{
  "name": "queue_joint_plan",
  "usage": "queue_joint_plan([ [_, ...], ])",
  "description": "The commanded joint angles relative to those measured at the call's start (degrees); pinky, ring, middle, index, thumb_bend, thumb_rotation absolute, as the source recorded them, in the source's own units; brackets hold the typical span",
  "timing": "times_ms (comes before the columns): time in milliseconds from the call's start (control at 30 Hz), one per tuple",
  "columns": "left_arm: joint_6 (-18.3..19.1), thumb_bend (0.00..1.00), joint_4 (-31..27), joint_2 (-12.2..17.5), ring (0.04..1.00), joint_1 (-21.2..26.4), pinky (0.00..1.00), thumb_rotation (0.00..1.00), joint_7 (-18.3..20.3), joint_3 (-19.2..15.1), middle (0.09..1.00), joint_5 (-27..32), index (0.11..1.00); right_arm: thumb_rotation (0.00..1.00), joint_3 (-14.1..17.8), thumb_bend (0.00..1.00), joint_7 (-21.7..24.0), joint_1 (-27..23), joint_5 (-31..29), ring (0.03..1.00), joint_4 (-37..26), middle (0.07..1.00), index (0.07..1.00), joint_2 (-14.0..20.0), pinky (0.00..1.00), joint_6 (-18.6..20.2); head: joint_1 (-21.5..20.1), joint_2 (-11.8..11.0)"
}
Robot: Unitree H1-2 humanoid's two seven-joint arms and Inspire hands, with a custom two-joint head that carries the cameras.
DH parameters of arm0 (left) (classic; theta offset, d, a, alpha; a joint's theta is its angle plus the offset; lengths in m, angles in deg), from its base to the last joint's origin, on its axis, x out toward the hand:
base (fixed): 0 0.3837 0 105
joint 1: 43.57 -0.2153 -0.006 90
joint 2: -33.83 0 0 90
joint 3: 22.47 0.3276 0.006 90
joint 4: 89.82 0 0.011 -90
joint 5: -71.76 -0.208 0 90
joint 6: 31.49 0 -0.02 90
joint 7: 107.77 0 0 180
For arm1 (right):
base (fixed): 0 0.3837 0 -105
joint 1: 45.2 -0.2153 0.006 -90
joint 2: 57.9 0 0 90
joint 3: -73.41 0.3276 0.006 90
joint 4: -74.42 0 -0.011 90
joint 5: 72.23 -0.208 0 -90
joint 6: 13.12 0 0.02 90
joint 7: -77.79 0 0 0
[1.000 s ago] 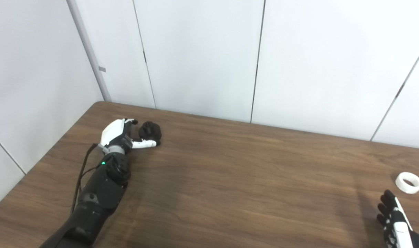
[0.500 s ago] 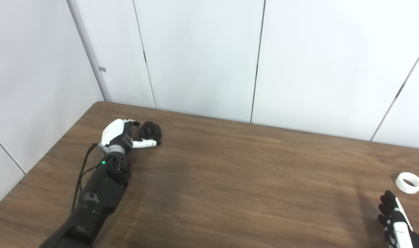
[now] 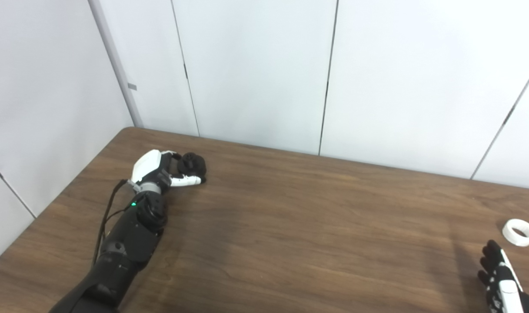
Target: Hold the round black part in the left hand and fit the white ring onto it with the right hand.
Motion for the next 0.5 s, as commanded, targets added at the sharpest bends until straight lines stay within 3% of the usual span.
queue_joint_plan([
  [0,-1.69,0.92,-1.37,1.57,1.000,2.74,1.00,0.34,-0.57,-0.15,0.935,0.28,0.805,1.00,0.57,0.36,-0.17,-1.34,-0.67,1.000,-0.97,0.997,1.000,0.38,1.00,-2.58,0.01,0.06],
  [467,-2.05,0.91,-1.21,1.38,1.000,2.94,1.00,0.32,-1.06,-0.29,0.927,0.53,0.789,1.00,0.54,0.42,-0.51,-1.14,0.18,0.995,-0.94,0.987,1.000,0.57,1.00,-2.13,0.05,0.27],
])
